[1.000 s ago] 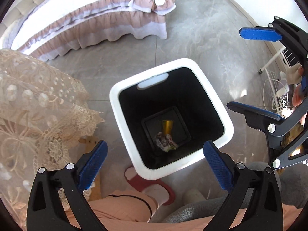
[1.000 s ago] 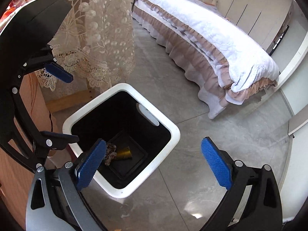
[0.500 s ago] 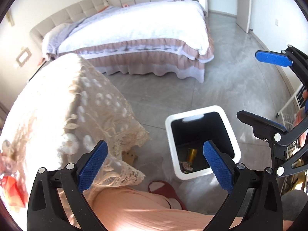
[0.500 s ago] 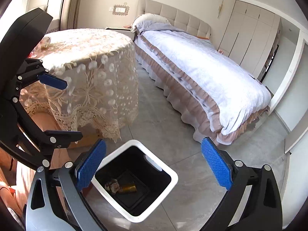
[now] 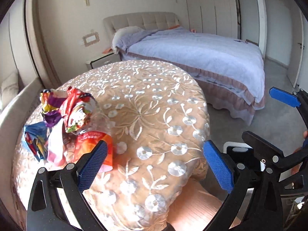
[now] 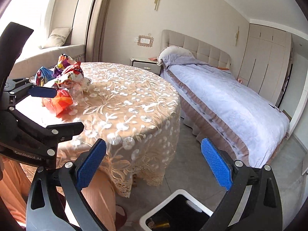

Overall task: Collect trash
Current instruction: 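Move both tools back from the bin toward the table, then grasp the white-pink cup with the left tool while the right tool grasps the red chip bag, then carry the cup and red bag over the bin and open both tools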

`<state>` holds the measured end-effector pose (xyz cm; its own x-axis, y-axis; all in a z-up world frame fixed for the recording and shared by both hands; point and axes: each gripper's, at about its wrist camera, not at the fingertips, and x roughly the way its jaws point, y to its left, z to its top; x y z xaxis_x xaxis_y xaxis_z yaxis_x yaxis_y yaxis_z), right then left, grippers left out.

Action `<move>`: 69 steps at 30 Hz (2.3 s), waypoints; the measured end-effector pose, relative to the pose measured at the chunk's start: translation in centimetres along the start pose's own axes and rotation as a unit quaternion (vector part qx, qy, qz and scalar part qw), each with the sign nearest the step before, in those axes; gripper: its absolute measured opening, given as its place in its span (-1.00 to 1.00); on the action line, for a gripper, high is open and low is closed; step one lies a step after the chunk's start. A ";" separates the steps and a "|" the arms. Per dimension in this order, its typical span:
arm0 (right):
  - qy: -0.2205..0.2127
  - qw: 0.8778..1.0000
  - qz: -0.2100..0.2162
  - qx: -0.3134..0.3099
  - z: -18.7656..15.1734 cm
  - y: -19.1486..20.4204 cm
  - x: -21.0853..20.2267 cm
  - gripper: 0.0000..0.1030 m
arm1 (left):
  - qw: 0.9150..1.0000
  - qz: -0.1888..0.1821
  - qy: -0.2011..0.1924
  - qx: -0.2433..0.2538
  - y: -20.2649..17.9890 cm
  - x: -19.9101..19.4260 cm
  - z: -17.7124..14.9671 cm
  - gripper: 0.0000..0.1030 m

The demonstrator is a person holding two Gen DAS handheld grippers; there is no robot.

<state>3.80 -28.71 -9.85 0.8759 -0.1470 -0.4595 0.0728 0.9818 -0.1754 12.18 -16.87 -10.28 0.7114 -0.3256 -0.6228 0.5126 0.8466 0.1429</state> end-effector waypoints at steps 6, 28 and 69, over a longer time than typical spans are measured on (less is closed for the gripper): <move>-0.017 0.998 0.061 0.024 4.3 3.9 1.8 0.91 | 0.992 0.078 0.010 -0.099 9.4 -0.3 -1.3 0.90; 0.085 0.977 0.193 0.025 11.8 15.2 15.2 0.54 | 0.984 0.001 0.085 -0.155 18.2 6.4 -3.3 -0.08; -0.020 0.996 0.052 0.069 3.3 -0.5 -3.3 -0.11 | 0.995 -0.071 -0.068 -0.031 1.5 -7.1 0.4 -0.34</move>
<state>2.47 -28.29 -5.40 0.9005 -0.0418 -0.4328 0.0431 0.9990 -0.0068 8.09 -13.42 -5.34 0.6943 -0.4946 -0.5228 0.5849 0.8110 0.0094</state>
